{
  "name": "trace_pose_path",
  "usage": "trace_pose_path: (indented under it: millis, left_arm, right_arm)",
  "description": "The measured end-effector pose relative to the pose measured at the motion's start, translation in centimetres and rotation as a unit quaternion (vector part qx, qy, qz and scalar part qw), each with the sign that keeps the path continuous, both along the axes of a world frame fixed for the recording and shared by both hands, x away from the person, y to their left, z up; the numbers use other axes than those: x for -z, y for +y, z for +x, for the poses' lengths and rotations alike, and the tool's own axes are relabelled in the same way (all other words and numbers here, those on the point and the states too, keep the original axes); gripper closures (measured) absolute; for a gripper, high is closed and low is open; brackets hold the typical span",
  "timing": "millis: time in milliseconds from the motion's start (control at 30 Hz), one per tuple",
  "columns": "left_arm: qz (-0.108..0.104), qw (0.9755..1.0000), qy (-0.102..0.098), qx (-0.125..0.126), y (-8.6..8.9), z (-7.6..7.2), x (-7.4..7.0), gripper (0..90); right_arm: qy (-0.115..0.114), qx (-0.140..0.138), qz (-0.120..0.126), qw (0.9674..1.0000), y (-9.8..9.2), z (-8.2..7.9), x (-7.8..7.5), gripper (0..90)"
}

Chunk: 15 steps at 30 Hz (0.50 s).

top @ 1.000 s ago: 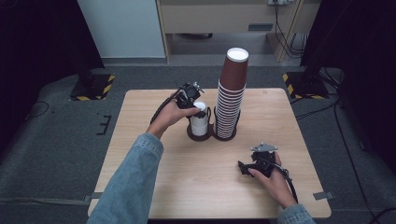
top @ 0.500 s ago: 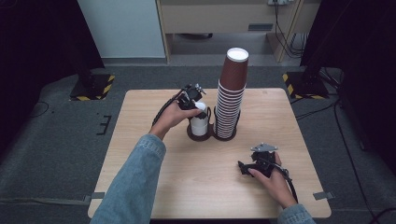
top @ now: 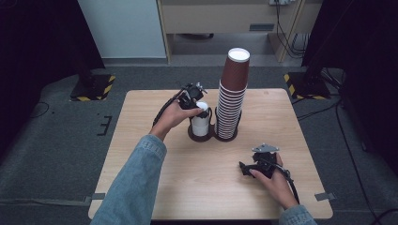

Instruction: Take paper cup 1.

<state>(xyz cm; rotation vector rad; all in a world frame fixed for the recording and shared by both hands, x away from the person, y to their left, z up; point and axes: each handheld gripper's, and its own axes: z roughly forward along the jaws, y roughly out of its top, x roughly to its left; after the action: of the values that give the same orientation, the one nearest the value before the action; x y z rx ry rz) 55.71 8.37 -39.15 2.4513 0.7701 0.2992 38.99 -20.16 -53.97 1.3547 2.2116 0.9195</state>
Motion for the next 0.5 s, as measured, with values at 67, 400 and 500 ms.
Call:
trace_pose_path:
  millis: [67,400,500]
  left_arm:
    - [-0.001,1.0,-0.004,-0.002,0.0,0.0,-0.4,30.6]
    - [-0.034,0.9988,-0.029,-0.018,0.7,-0.5,-2.3,30.9]
    - [-0.043,0.9981,-0.039,-0.021,0.9,-0.9,-3.3,30.9]
  right_arm:
    - [0.0,0.0,0.0,1.0,0.0,0.0,0.0,0.6]
    - [-0.001,0.0,-0.001,1.0,0.0,0.0,0.0,0.6]
    - [-0.002,-0.001,-0.001,1.0,0.0,0.0,0.0,0.6]
